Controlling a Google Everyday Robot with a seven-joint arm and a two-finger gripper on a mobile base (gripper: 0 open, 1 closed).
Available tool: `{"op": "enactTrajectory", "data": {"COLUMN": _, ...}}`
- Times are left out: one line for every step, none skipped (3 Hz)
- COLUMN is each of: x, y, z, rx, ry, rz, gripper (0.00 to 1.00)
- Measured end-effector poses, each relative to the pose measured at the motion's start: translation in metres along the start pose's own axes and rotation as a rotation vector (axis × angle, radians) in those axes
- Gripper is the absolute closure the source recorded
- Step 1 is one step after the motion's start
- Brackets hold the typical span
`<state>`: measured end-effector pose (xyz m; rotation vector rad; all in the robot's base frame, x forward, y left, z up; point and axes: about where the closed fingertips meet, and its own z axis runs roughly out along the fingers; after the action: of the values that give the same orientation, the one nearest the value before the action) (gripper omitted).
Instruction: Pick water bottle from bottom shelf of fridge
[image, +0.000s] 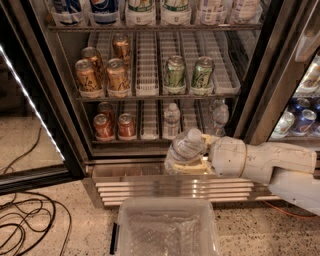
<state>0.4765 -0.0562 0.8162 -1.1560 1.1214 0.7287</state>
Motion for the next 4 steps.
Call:
{"op": "enactTrajectory", "data": {"x": -0.014, "y": 0.032, "z": 0.0, "rx": -0.112, "ry": -0.025, "rz": 0.006, "gripper": 1.0}}
{"op": "enactTrajectory", "data": {"x": -0.031, "y": 0.053, "z": -0.006, "rx": -0.176, "ry": -0.013, "rz": -0.034, "gripper": 1.0}}
{"op": "enactTrajectory", "data": {"x": -0.053, "y": 0.068, "z": -0.009, "rx": -0.21, "ry": 0.02, "rz": -0.082, "gripper": 1.0}}
{"op": "enactTrajectory", "data": {"x": -0.078, "y": 0.074, "z": -0.011, "rx": -0.209, "ry": 0.073, "rz": -0.141, "gripper": 1.0}}
